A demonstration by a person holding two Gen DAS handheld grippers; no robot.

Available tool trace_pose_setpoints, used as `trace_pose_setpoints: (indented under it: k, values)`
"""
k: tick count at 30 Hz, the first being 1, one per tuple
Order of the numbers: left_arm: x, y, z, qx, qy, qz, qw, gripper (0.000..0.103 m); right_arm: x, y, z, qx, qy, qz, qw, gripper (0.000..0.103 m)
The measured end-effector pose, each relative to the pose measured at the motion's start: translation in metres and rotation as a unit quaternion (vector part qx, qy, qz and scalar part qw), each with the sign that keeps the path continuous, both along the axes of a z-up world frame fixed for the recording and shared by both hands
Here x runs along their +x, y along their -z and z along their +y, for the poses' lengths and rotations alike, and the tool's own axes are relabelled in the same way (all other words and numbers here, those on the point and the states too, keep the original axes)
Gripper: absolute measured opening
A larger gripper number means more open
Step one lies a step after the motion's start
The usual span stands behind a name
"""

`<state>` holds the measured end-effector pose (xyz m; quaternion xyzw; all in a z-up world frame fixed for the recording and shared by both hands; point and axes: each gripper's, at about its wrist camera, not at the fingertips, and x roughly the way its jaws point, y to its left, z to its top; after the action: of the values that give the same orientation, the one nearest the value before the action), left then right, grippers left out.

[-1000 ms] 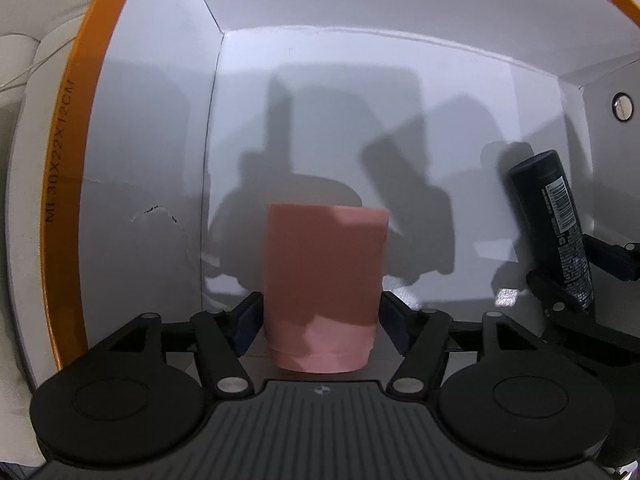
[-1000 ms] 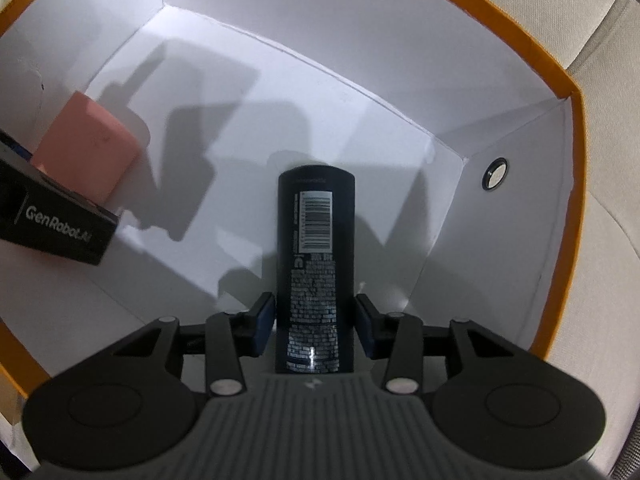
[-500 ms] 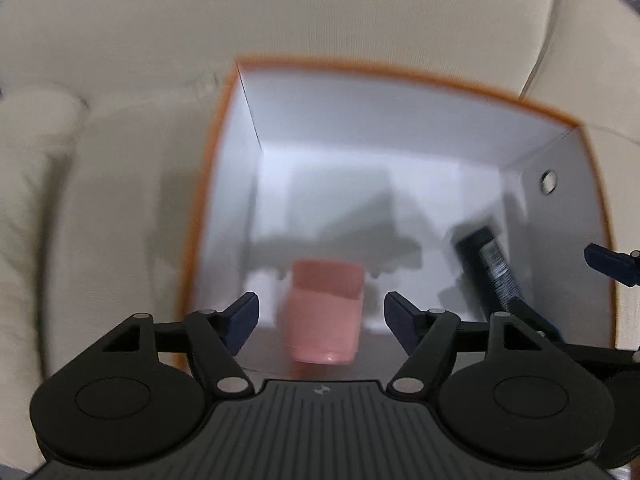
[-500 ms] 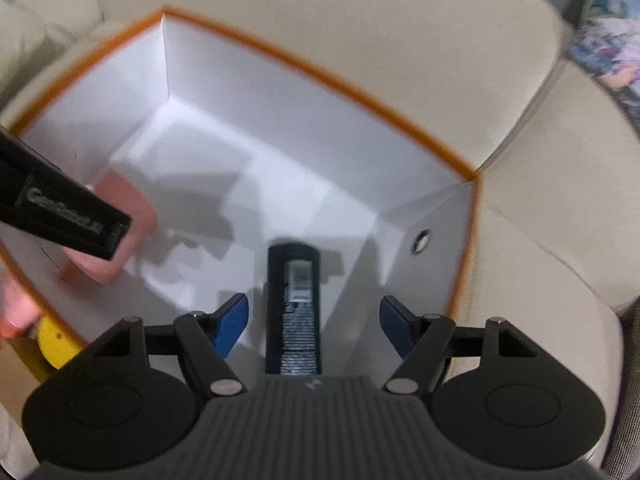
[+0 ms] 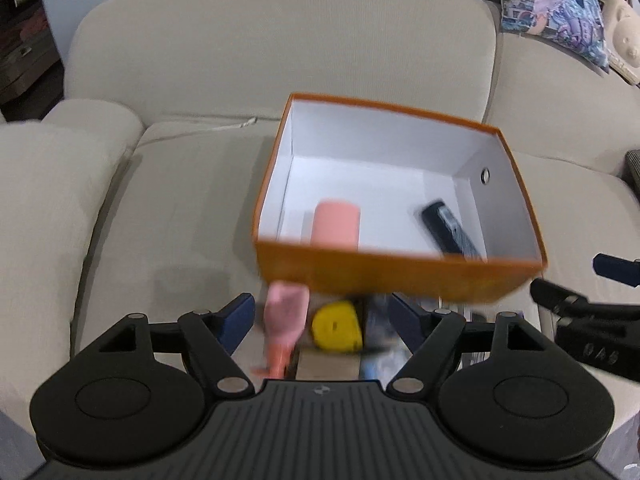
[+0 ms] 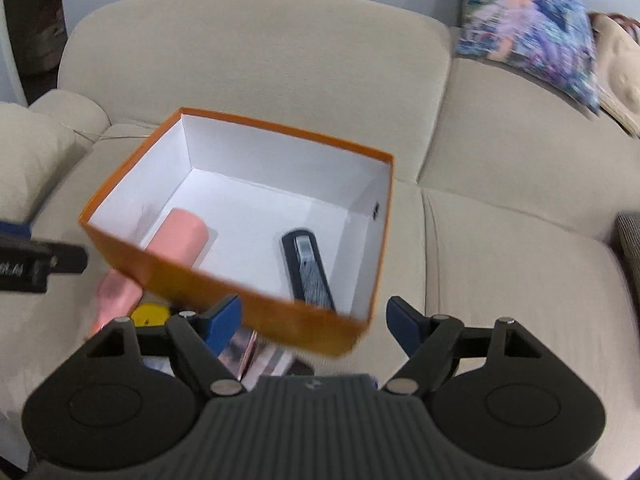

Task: Organize rigid objects
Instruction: 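Open both grippers to release the cup and can, then withdraw, then grasp the pink lotion bottle with the left gripper while the right gripper grasps the blue tin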

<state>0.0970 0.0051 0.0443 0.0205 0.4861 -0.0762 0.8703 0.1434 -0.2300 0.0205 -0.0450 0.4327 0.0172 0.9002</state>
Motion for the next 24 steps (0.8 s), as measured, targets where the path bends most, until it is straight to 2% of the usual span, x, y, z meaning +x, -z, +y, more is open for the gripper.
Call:
trace_pose_setpoints:
  k: [5,9,13,20,24]
  values:
    - [-0.029,0.024,0.014,-0.002,-0.008,0.001,1.0000,0.089,-0.040,0.025,-0.007,0.007,0.018,-0.009,1.000,0.084]
    - [-0.032,0.049,0.022,0.010,-0.016,-0.006,0.9998,0.089,-0.051,0.057,-0.016,0.023,0.031,0.005,0.999,0.084]
    - [-0.015,0.074,0.032,0.002,-0.018,0.013,0.9998,0.089,-0.041,0.081,-0.029,0.031,0.052,0.043,0.997,0.084]
    - [0.024,0.099,0.028,-0.011,-0.034,0.039,0.9986,0.089,-0.023,0.090,-0.050,0.084,0.094,0.063,0.990,0.087]
    - [0.042,0.112,0.031,-0.027,-0.043,0.062,0.9968,0.088,-0.013,0.092,-0.048,0.089,0.094,0.065,0.990,0.087]
